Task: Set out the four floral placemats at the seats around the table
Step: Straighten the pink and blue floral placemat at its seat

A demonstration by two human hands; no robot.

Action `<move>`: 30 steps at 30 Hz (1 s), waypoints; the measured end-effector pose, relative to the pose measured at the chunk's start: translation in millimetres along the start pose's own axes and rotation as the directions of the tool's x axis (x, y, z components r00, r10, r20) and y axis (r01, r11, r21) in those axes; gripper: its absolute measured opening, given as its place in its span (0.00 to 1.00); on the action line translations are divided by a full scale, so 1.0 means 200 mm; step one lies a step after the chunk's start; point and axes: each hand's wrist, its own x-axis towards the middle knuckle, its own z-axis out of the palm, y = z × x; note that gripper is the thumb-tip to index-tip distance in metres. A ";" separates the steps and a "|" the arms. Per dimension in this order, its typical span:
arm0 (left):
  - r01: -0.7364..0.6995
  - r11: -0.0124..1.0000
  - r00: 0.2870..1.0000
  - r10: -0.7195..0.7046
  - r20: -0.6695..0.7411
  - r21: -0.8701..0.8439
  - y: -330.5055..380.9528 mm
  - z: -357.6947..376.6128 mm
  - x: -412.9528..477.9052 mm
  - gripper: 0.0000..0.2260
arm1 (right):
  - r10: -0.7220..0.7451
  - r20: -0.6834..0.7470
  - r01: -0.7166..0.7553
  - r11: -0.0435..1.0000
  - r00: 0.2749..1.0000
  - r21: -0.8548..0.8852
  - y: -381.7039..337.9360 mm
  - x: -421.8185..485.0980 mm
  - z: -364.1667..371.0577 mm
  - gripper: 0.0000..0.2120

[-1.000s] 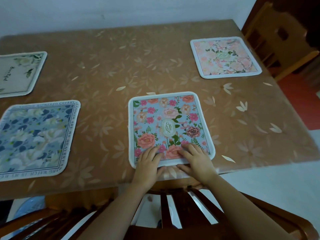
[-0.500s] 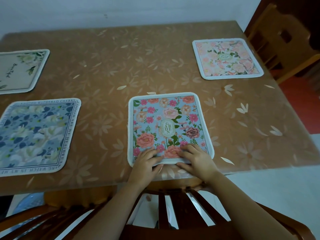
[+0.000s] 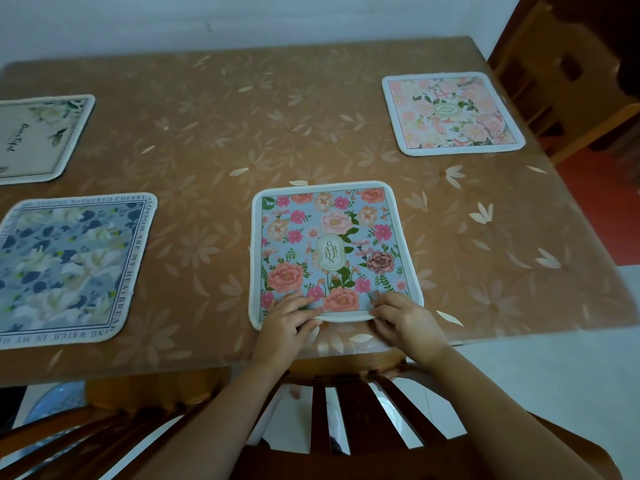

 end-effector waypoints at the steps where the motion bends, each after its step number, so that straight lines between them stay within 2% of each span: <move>1: 0.004 1.000 1.000 -0.004 0.000 0.000 0.00 0.00 0.00 0.09 | 0.012 -0.002 -0.012 1.000 1.000 0.005 0.00 0.00 0.00 0.07; 16: -0.073 0.997 0.992 0.070 0.108 0.027 0.02 0.04 0.03 0.09 | 0.037 -0.012 -0.037 0.999 0.999 -0.018 0.05 -0.05 -0.03 0.05; 21: -0.163 0.983 0.981 0.152 0.122 0.085 0.01 0.04 0.03 0.09 | 0.006 -0.017 -0.007 0.999 1.000 -0.034 0.05 -0.06 -0.03 0.06; 26: -0.186 0.967 0.974 0.159 0.161 0.176 -0.01 0.04 0.00 0.11 | 0.007 0.011 -0.007 0.999 1.000 -0.051 0.08 -0.08 -0.01 0.09; 30: -0.138 0.965 0.977 0.097 0.188 0.221 -0.02 0.02 -0.01 0.15 | 0.069 0.044 -0.067 0.997 0.997 -0.044 0.13 -0.09 0.00 0.15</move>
